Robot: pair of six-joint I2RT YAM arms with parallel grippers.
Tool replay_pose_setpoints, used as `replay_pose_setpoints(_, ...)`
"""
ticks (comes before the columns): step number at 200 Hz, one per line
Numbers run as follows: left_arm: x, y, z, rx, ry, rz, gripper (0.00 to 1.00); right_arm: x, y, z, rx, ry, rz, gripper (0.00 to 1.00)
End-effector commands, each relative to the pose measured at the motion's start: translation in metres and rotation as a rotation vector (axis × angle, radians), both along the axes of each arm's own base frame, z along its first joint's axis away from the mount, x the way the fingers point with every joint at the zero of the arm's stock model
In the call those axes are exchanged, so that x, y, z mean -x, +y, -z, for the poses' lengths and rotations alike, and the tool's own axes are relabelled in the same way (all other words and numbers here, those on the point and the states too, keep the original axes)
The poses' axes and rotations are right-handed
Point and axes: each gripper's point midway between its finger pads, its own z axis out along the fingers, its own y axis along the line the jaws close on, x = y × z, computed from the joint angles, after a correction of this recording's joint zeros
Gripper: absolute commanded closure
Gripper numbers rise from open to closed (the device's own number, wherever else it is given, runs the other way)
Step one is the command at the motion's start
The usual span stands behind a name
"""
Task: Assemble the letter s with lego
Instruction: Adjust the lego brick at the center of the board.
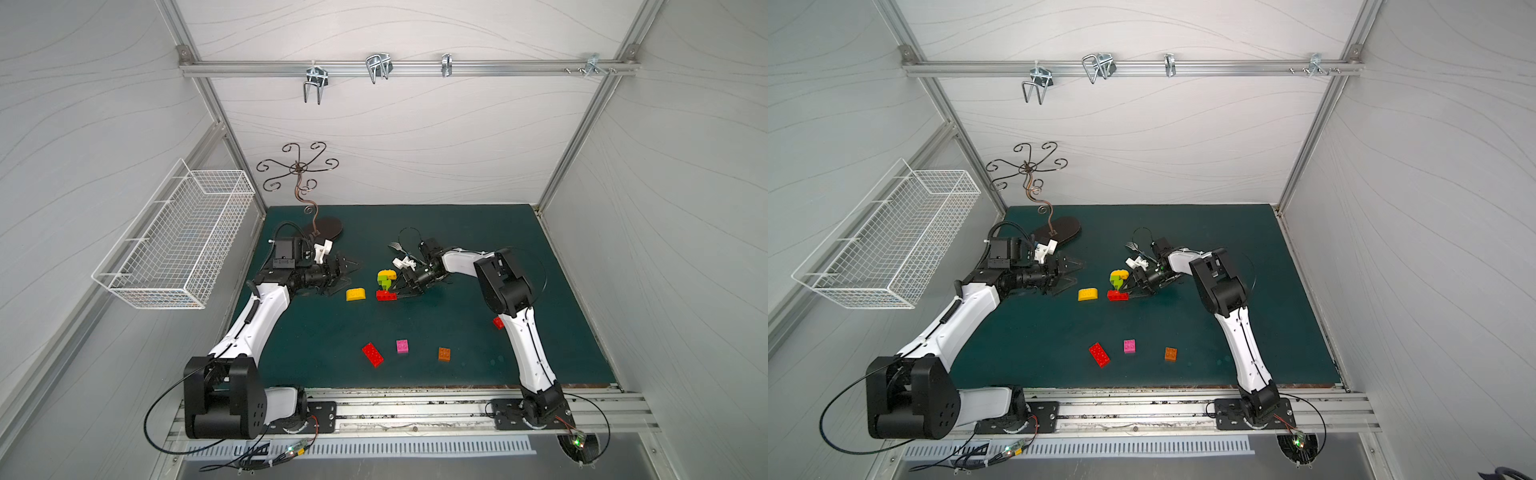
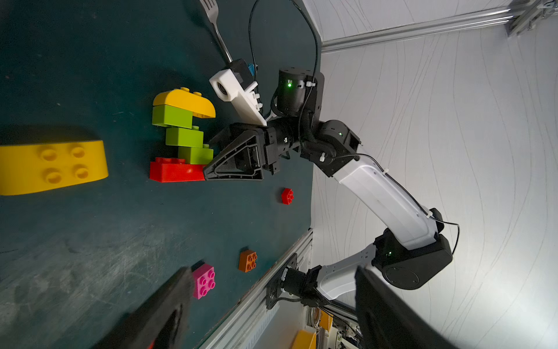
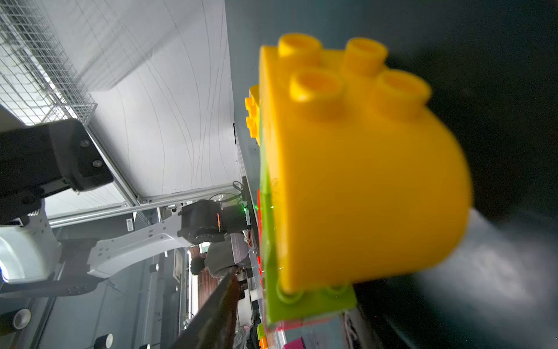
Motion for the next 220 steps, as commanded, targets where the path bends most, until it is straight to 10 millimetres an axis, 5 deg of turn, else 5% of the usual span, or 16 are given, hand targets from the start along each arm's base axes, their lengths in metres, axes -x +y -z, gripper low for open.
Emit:
replay_pose_setpoints(1,-0.005,0.003,-0.014,-0.010,-0.068,-0.004,0.13,-0.001,-0.012,0.024,0.134,-0.017,0.028,0.38)
replay_pose_setpoints(84,-0.003,0.005,-0.018,-0.028,-0.085,-0.016,0.07,0.000,-0.025,0.042,0.440,-0.238,0.127,0.27)
replay_pose_setpoints(91,-0.003,0.005,-0.018,-0.031,-0.087,-0.016,0.07,-0.002,-0.027,0.043,0.463,-0.256,0.150,0.17)
replay_pose_setpoints(152,0.001,0.006,-0.022,-0.044,-0.092,-0.023,0.06,-0.001,-0.034,0.031,0.531,-0.326,0.224,0.01)
replay_pose_setpoints(177,0.002,0.008,-0.023,-0.055,-0.095,-0.028,0.06,-0.002,-0.051,0.003,0.569,-0.413,0.284,0.01)
replay_pose_setpoints(220,0.008,0.014,-0.018,-0.121,-0.085,-0.042,0.10,0.003,-0.123,-0.094,0.686,-0.731,0.503,0.01)
